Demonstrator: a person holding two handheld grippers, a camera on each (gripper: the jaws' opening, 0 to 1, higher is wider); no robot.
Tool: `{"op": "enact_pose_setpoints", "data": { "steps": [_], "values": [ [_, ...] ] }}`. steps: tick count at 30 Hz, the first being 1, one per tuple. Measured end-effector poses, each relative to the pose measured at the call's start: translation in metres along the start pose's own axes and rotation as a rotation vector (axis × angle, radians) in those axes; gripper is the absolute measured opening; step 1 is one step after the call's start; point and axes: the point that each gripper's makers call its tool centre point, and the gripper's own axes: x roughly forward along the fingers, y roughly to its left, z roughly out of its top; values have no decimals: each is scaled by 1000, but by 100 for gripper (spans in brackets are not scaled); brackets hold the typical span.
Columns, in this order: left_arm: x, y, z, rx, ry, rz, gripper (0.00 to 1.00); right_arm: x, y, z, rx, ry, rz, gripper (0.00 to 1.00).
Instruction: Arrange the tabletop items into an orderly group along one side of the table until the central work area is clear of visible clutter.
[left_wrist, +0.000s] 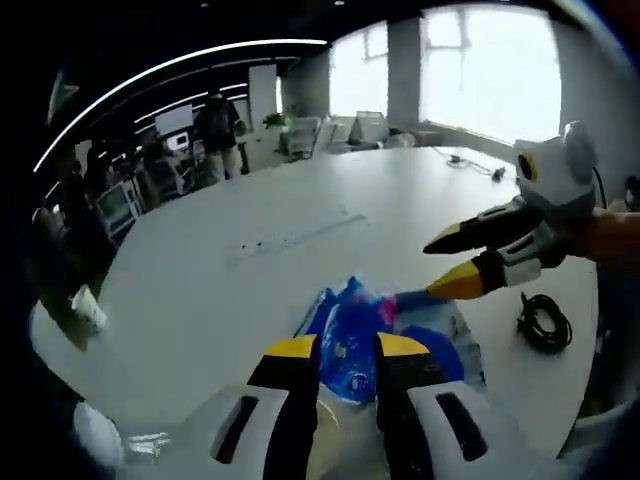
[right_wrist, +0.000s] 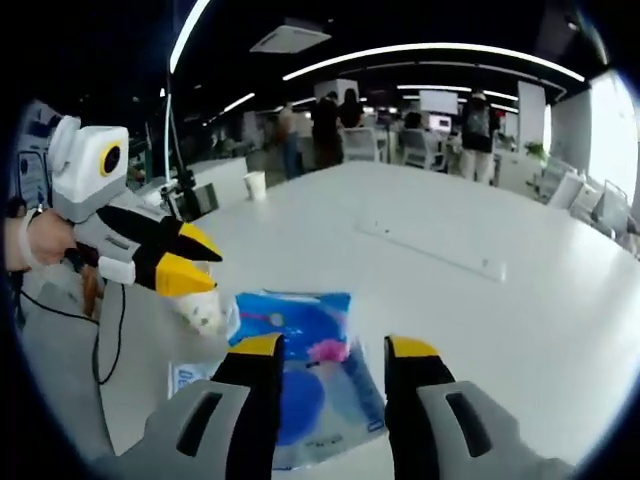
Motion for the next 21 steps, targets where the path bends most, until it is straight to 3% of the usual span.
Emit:
{"op": "enact_pose_setpoints", "data": {
  "steps": [1, 5, 9, 10, 13, 21],
  "values": [
    [2, 0, 5, 13, -10, -3, 16, 2, -1, 0, -2, 4, 1, 37],
    [13, 1, 5, 11, 40, -34, 15, 7, -3, 3, 2, -3, 5, 36],
    [20, 1, -7, 32, 117, -61, 16, 13, -4, 3, 3, 2, 12, 36],
    [22, 1, -6, 28, 108, -66, 16, 14, -4, 1, 0, 9, 13, 36],
    [27, 0, -14, 39, 163, -88, 15, 17, -5, 0, 7, 11, 19, 36],
    [39, 2, -24, 45, 245, -113, 13, 30, -7, -10, 14, 44, 26, 34]
  ]
}}
